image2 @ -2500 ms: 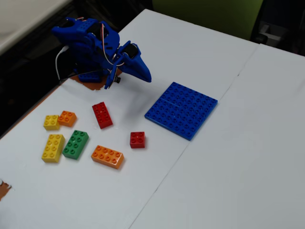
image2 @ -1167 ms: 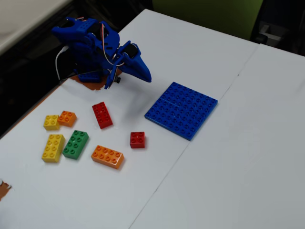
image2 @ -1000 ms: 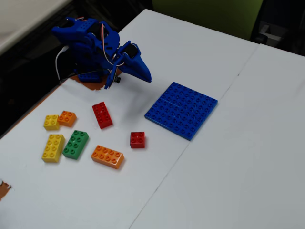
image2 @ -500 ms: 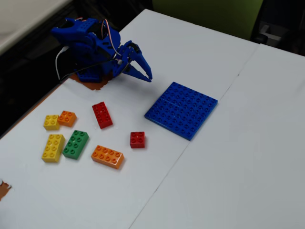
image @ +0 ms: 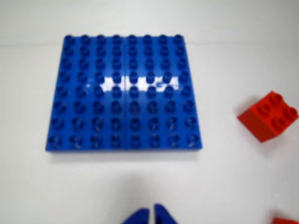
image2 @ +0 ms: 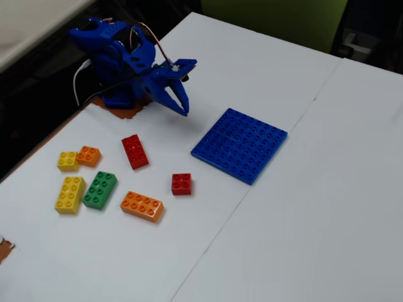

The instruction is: Pick up the 2x4 orange block and go up the 8x8 blue block.

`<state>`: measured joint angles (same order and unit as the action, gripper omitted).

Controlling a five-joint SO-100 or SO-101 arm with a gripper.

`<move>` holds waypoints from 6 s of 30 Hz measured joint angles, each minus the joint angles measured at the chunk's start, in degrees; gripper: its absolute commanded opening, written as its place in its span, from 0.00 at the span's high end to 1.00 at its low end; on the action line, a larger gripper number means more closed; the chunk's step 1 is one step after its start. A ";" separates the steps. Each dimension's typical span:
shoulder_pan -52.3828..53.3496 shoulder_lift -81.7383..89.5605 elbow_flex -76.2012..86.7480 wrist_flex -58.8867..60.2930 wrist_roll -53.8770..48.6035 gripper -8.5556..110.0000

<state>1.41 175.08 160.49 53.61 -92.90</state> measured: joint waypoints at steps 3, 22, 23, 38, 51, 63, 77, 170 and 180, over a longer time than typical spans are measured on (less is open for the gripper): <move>2.81 -12.66 -14.50 10.28 -6.59 0.92; 26.89 -73.83 -63.46 18.54 -40.69 0.78; 26.89 -75.59 -65.30 18.72 -40.17 0.77; 35.77 -98.17 -92.81 25.93 -40.61 0.66; 40.69 -118.83 -113.64 22.32 -51.59 0.63; 41.75 -127.79 -117.07 17.49 -51.68 0.63; 40.96 -130.52 -118.48 16.88 -51.68 0.64; -0.53 -124.63 -145.72 40.78 -0.62 0.93; -0.53 -127.44 -145.46 44.21 -1.76 0.93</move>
<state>0.88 47.64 15.03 97.82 -94.66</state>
